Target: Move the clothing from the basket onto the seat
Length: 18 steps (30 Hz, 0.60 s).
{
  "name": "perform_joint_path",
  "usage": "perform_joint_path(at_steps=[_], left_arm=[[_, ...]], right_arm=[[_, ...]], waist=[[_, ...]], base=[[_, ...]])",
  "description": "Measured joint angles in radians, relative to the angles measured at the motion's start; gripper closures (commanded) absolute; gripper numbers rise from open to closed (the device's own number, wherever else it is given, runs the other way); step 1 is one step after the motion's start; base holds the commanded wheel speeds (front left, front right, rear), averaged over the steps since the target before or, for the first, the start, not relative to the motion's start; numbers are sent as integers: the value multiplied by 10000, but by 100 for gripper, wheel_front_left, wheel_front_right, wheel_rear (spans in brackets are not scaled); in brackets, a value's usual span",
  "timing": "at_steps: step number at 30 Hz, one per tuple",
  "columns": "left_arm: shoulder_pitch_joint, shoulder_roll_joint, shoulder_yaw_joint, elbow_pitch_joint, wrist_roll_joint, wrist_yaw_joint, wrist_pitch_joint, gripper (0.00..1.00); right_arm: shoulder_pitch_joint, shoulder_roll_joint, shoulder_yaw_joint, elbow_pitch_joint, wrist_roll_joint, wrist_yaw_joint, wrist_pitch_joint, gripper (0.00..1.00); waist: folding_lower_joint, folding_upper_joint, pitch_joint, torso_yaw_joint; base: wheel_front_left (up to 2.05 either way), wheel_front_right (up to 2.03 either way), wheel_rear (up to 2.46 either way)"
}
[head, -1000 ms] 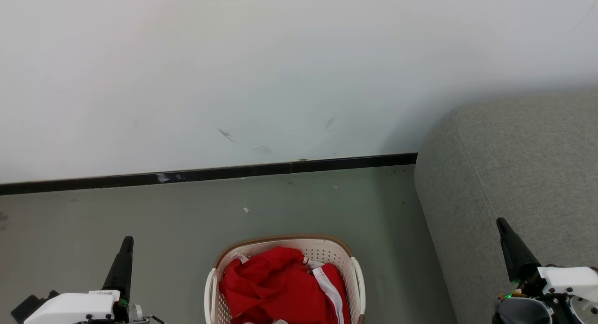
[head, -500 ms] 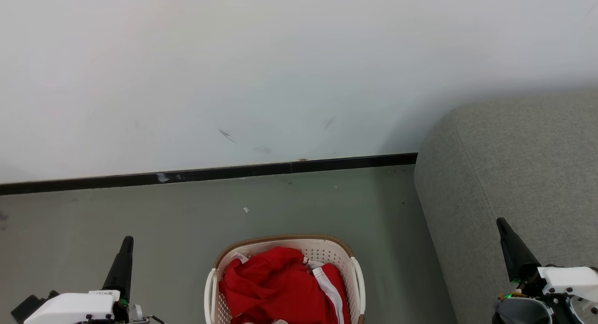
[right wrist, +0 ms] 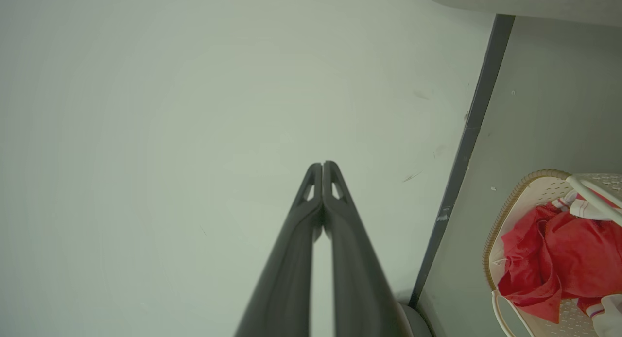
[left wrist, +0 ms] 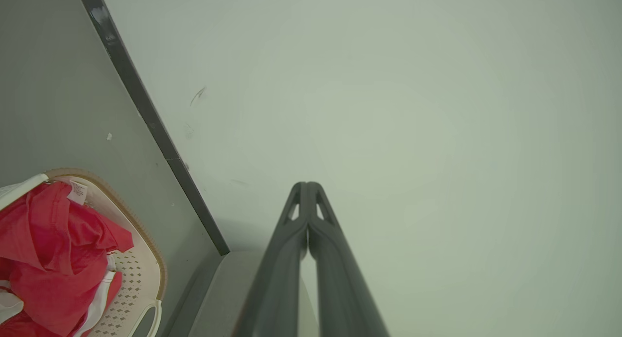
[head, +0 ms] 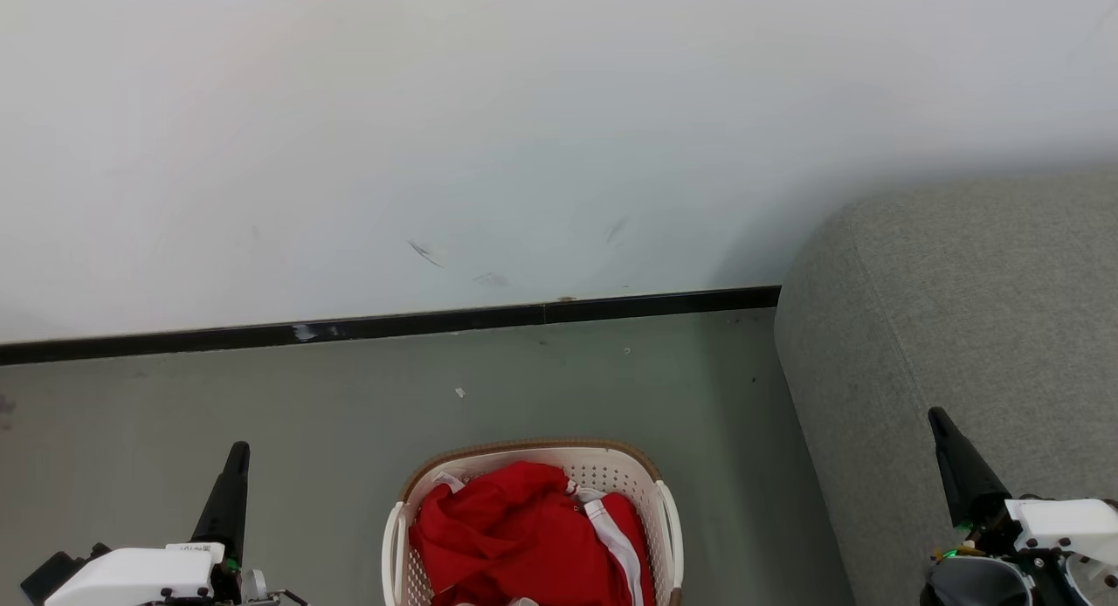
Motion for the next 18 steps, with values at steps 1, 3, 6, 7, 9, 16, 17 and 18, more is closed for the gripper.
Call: perform_joint_path(at_steps=[1,3,6,7,9,16,17,18], left_arm=[[0,0,0,0,2,0,0,100],[0,0,0,0,0,0,0,0],[128,-105,-25,265,4,13,0,0],[235,-171,-38,378,4,13,0,0],[450,-305,-71,593,4,15,0,0],[567,-316,-297,593,196,15,-207,0],[567,-316,-337,571,244,15,-253,0],[567,-318,-372,560,301,15,-278,0]], right_arm=[[0,0,0,0,0,0,2,100],[0,0,0,0,0,0,0,0],[195,163,48,228,-8,0,4,0],[310,251,77,336,-8,0,4,0],[566,414,125,512,-10,0,4,0],[654,497,224,464,-209,0,-33,0],[654,500,249,458,-259,0,-102,0],[654,500,270,451,-330,0,-102,0]], waist=[[-1,0,0,0],[-1,0,0,0],[-1,0,0,0],[-1,1,1,-1],[-1,0,1,-1],[-1,0,2,-5],[0,0,1,-6],[0,0,0,-7]], base=[[0,0,0],[0,0,0],[0,0,0],[0,0,0],[0,0,0],[0,0,0],[0,0,0],[0,0,0]])
